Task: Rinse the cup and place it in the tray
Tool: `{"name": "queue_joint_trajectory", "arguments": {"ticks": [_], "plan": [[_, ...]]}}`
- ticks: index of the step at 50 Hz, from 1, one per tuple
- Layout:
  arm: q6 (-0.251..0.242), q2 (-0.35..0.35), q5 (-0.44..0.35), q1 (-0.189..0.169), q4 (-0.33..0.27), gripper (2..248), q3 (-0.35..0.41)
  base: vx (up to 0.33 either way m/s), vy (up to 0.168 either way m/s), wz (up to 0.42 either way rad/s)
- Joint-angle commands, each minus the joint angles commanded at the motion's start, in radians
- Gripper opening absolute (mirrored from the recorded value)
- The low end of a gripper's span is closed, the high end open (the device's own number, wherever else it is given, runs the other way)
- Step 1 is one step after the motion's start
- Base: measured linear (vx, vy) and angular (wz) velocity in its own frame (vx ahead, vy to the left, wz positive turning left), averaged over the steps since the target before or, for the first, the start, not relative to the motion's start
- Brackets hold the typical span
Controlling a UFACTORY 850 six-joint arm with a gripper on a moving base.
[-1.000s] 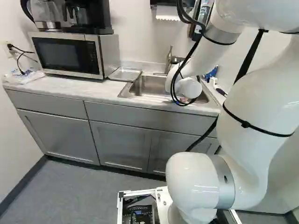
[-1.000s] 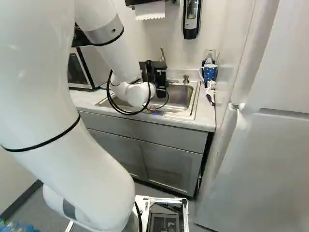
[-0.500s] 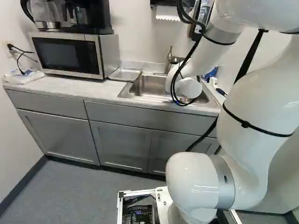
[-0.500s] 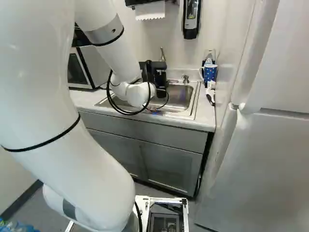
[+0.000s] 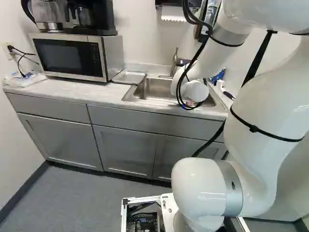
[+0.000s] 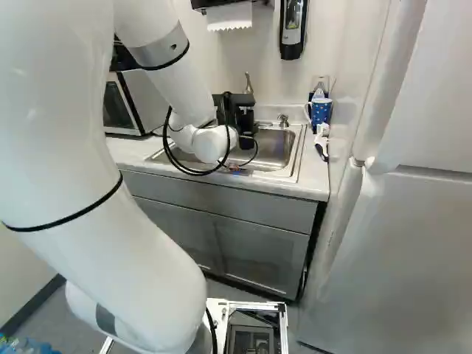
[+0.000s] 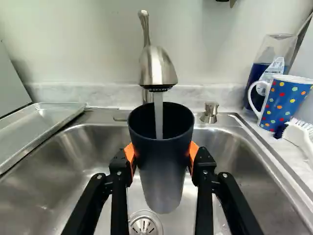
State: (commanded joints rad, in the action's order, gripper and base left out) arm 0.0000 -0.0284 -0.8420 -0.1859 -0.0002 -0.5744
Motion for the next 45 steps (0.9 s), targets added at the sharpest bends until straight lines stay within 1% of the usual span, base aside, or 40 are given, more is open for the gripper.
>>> {"name": "queue_joint_trajectory", "arguments": {"ticks": [45], "plan": [[0.000,0.000,0.000,0.000,0.000,123,0.000,0.000,0.000,0.000]]}}
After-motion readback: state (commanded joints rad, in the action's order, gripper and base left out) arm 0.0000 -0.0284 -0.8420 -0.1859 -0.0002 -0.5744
